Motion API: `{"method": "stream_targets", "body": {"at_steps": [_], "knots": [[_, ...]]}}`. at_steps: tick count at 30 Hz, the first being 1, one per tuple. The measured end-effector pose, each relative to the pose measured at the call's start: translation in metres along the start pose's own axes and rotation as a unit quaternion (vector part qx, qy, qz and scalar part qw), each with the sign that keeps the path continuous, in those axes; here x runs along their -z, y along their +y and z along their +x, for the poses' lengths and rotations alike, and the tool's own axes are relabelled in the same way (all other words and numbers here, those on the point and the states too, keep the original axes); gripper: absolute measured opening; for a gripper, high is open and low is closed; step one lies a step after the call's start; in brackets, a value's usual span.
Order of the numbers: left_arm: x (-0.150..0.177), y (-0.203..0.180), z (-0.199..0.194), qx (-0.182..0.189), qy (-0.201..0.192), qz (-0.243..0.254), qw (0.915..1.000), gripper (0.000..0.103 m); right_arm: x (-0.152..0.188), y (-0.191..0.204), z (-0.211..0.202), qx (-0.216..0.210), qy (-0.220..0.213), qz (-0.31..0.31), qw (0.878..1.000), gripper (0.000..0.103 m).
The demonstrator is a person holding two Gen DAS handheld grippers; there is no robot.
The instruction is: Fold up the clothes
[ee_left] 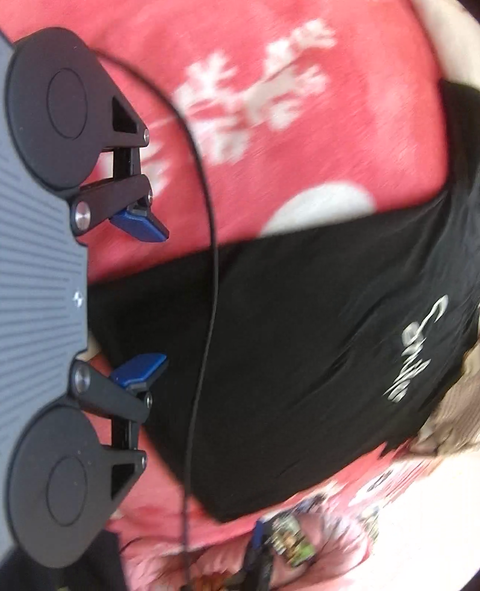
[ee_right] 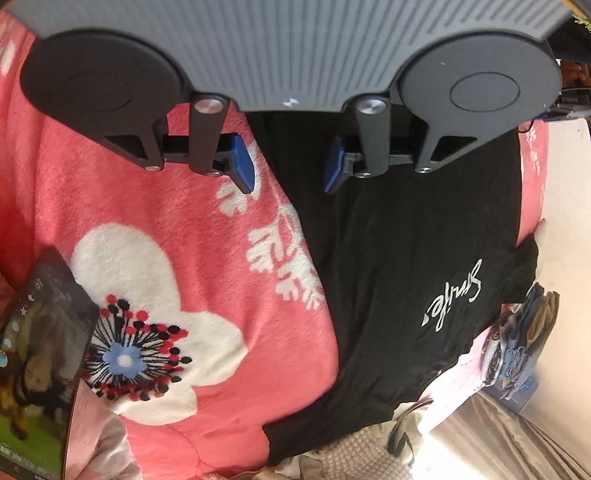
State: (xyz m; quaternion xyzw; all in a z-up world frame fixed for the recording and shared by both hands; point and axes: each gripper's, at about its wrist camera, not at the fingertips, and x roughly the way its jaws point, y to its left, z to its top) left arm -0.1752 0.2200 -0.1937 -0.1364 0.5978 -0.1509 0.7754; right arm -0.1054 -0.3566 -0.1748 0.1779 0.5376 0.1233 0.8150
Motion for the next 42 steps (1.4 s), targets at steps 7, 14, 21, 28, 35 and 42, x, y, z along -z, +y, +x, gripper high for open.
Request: {"method": "stream_targets", "body": {"at_steps": [7,14,21,28,35,42], "knots": [[0.032,-0.005,0.006,0.023,0.018,0.000,0.9996,0.065,0.011,-0.005,0.009,0.000,0.014,-0.003,1.000,0.042],[0.042,-0.002,0.020,0.049,0.056,-0.023,0.9970,0.026,0.024,-0.022,0.017,-0.029,0.040,0.039,0.998,0.042],[0.043,0.007,0.018,0.055,0.044,-0.051,0.9962,0.025,0.023,-0.032,0.023,-0.070,0.069,0.063,0.993,0.042],[0.047,0.014,0.008,0.062,0.029,-0.075,0.9948,0.026,0.029,-0.033,0.020,-0.087,0.078,0.061,0.991,0.039],[0.047,0.019,-0.010,0.064,-0.009,-0.078,0.9948,0.051,0.027,-0.051,0.017,-0.087,0.053,0.093,0.990,0.042],[0.051,0.022,-0.012,0.052,-0.016,-0.076,0.9956,0.035,0.039,-0.046,0.027,-0.155,0.095,0.107,0.978,0.042]]}}
